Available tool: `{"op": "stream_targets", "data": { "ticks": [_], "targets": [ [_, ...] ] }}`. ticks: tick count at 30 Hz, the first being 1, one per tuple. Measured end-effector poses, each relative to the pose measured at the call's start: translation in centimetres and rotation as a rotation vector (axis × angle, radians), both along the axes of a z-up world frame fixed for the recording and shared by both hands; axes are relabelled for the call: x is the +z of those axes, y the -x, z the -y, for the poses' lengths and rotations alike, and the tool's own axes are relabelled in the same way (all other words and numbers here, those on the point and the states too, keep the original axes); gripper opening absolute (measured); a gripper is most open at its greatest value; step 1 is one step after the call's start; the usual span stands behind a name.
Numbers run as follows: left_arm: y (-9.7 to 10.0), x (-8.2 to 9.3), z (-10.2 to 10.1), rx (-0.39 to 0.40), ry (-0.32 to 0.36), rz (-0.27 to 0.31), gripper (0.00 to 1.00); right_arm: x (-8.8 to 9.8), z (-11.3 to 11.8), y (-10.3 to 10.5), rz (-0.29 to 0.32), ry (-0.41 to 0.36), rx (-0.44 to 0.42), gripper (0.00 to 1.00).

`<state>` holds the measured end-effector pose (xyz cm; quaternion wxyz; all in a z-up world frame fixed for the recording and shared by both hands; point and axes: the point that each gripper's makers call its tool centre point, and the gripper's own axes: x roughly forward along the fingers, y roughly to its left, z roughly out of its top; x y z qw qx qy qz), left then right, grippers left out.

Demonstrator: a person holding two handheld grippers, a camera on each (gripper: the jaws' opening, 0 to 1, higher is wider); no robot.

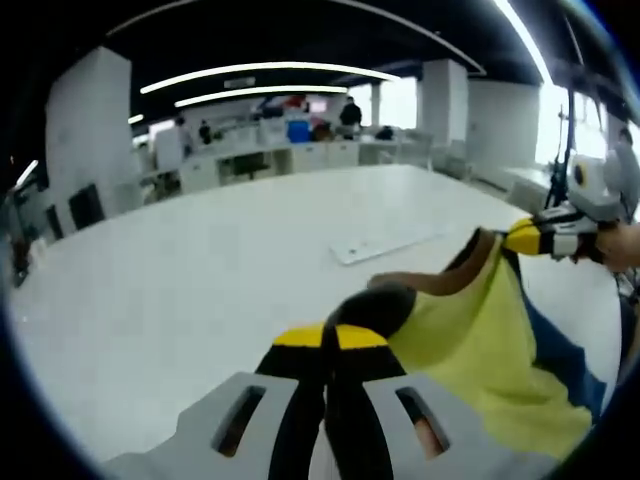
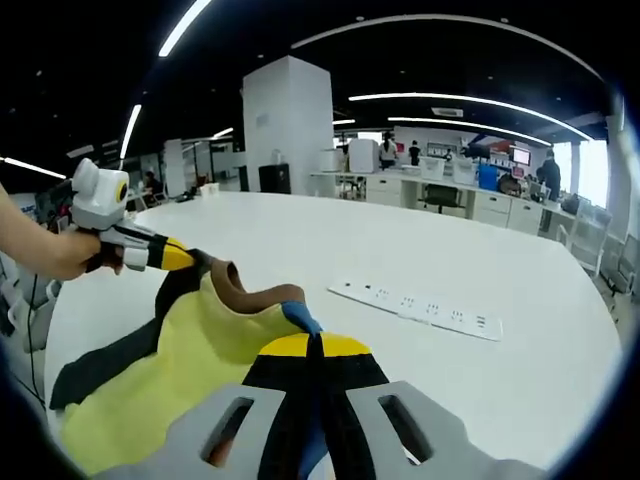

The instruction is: Fold the garment on the visible template until the final outline fits inside the template.

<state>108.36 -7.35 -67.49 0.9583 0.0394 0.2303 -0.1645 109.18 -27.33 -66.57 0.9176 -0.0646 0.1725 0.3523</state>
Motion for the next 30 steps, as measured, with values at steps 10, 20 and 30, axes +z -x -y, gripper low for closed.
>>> {"op": "stream_targets", "data": {
  "ticks": [10, 20, 30],
  "targets": [
    [-0.3, 0.8, -0.9, 0.083, -0.009, 0.1, 0.92, -0.5, -0.3, 0.0, 0.005, -0.014, -0.043, 0.65],
    [0.2, 1.4, -0.7, 0.072, -0.015, 0.102, 0.87, 0.3, -0.4, 0.1, 0.022, -0.022, -0.04, 0.6],
    [0.5, 1.2, -0.2, 0.043, -0.017, 0.078, 0.81, 0.6, -0.4, 0.6, 0.021, -0.024, -0.028, 0.57]
  ]
}}
